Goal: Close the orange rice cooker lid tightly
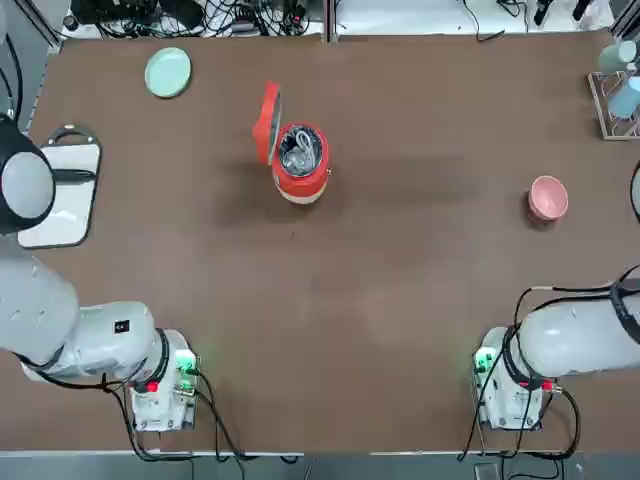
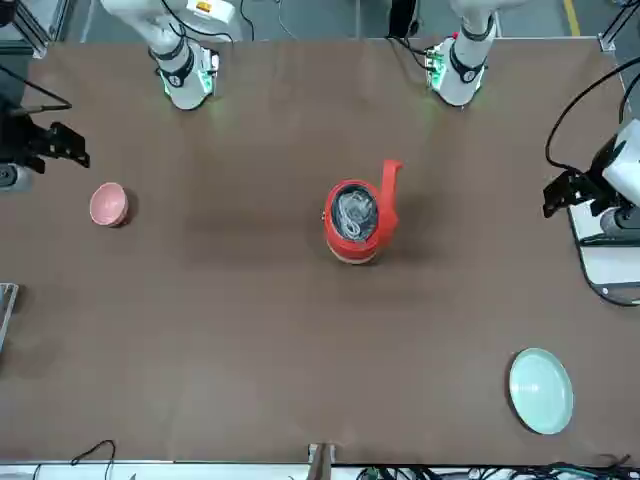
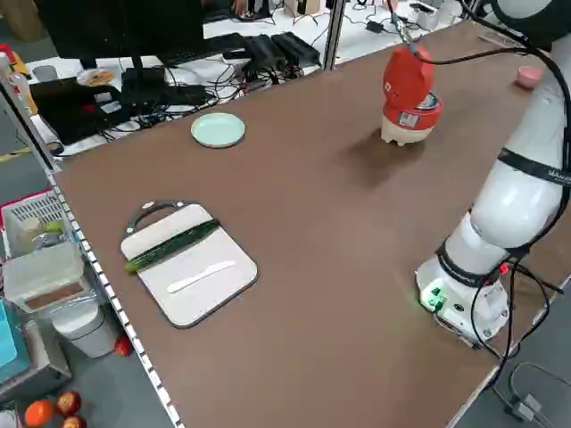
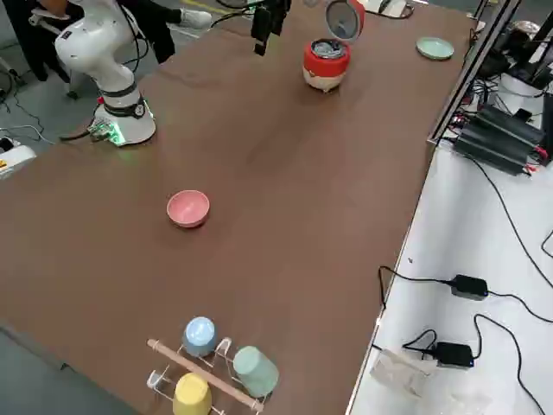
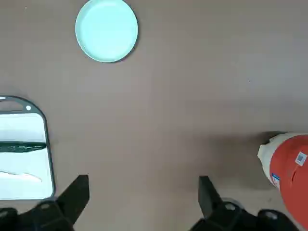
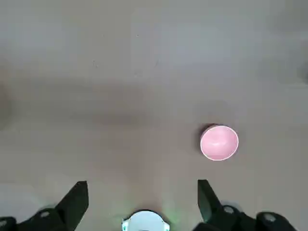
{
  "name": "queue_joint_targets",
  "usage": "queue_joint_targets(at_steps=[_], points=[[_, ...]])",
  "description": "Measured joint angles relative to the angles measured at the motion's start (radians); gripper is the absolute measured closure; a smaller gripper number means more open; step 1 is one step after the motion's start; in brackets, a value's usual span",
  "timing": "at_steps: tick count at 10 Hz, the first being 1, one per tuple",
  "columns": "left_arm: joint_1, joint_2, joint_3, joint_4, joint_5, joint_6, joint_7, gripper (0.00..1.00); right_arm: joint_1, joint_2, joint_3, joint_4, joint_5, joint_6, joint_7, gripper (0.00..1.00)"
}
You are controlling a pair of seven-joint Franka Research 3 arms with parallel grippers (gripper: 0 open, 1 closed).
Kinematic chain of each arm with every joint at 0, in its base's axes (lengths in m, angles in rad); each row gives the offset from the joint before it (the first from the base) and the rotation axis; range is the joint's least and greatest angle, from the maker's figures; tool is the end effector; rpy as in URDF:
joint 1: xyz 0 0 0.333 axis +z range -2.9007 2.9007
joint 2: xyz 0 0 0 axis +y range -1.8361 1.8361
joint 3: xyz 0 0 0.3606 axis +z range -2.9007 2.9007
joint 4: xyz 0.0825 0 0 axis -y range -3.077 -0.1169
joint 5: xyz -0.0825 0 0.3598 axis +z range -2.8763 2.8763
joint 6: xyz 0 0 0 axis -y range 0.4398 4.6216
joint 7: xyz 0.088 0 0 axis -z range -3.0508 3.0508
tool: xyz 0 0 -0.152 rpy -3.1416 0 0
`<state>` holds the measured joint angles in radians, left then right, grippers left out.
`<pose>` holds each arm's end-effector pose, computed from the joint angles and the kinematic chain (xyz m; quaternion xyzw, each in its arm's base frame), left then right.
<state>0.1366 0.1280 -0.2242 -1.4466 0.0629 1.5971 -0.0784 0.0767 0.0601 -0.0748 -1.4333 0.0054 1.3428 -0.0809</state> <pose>0.5778 -0.0323 0.6130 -0.9998 0.0040 -0.0142 0.0161 0.5205 0.0033 0.6347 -0.9963 -0.0416 0.0751 0.0034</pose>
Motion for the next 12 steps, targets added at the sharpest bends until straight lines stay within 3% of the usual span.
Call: queue_joint_targets(at_steps=[4, 7, 9, 10, 12], points=[[-0.004, 0.002, -0.002, -0.002, -0.013, 0.006, -0.005, 0.0, 0.0, 0.0, -0.001, 0.0, 0.0, -0.001, 0.0, 0.0], [-0.059, 0.032, -0.052, -0.055, -0.026, 0.052, -0.165, 0.03, 0.006, 0.0, 0.001, 0.0, 0.0, 0.002, -0.001, 0.0], [-0.068, 0.036, -0.097, -0.089, -0.042, 0.067, -0.216, 0.22, 0.008, 0.001, 0.003, -0.001, 0.001, 0.018, -0.103, 0.0], [-0.067, 0.036, -0.119, -0.121, -0.078, 0.093, -0.224, 0.26, 0.013, 0.004, 0.007, -0.002, 0.005, 0.043, -0.189, 0.0], [-0.067, 0.037, -0.183, -0.233, -0.139, 0.199, -0.245, 0.59, 0.024, 0.019, 0.014, -0.016, 0.083, 0.101, -0.373, 0.0]])
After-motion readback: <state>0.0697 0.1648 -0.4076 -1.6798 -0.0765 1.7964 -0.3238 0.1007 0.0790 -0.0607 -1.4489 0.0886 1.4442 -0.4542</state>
